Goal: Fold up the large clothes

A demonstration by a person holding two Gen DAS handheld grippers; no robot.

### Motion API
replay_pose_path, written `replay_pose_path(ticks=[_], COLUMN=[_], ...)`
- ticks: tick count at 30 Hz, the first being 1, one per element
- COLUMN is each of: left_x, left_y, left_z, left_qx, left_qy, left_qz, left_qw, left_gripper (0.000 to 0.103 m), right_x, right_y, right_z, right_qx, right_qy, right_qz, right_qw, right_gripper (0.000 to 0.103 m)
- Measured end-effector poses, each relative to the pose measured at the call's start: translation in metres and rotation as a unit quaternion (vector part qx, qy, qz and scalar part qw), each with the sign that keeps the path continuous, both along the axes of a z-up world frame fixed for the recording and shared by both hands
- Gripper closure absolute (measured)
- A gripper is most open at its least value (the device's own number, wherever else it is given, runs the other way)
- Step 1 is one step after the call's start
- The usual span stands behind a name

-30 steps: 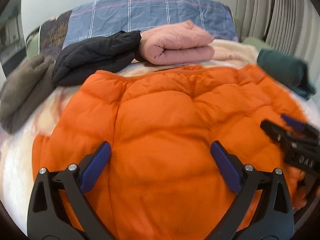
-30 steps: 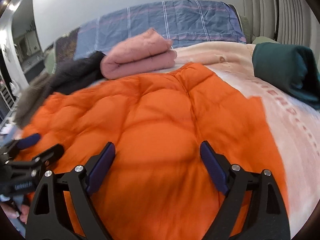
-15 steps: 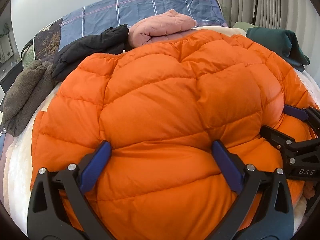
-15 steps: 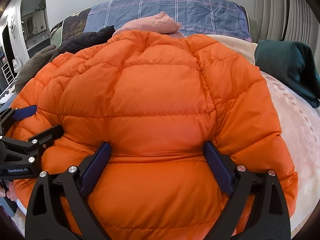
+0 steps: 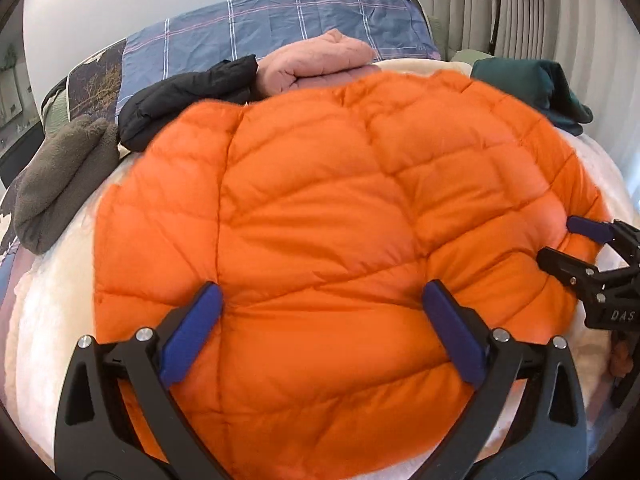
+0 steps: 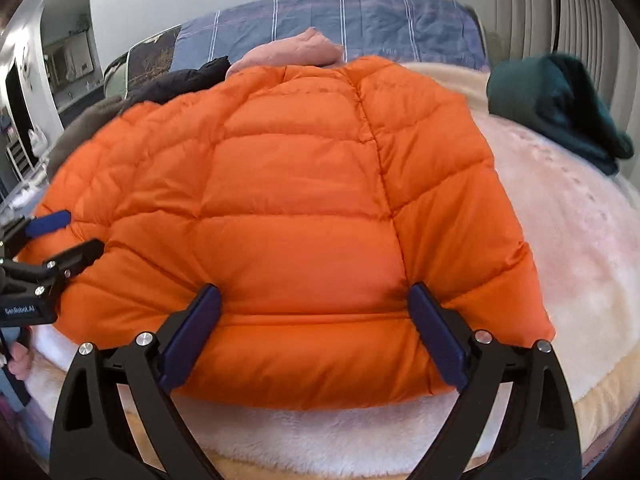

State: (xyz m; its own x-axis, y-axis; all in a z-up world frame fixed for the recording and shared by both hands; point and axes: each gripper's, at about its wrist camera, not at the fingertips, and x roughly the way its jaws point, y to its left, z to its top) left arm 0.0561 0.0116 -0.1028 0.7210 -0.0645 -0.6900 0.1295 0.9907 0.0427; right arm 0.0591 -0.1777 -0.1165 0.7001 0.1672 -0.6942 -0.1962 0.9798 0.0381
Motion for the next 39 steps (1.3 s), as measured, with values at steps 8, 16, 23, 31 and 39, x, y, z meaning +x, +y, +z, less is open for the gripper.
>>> replay_pose_path(ticks=[8, 16, 23, 31, 39], left_x=[-0.006, -0.008, -0.009, -0.011, -0.013], left_y=[-0.003, -0.004, 0.0, 0.0, 0.001], left_z=[0.002, 0.002, 0.002, 0.002, 0.003], left_qx=[0.013, 0.008, -0.002, -0.004, -0.013], left_qy=[-0.011, -0.015, -0.018, -0.02, -0.021], left_qz=[0.009, 0.008, 0.007, 0.007, 0.003], left_qw=[0.9998, 0.9998, 0.9998, 0.9998, 0.9997], left_gripper=[0.002, 0.002, 0.002, 0.002, 0.002], right_x=[-0.02, 0.015, 0.0, -0.02, 0.014], right_y=[-0.029, -0.065, -0.071, -0.023, -0.02], right_z=[0.04, -0.003, 0.032, 0.06, 0.012], right_qx=[0.019, 0.049, 0.037, 0.035, 0.011], right_qy=[-0.064, 0.026, -0.028, -0.091, 0.003], right_qz=[-0.04, -0.104, -0.139, -0.036, -0.057], right_qw=[0.997, 0.993, 0.989, 0.995, 0.998], right_gripper=[0.009, 0.007, 0.007, 0.018, 0.025])
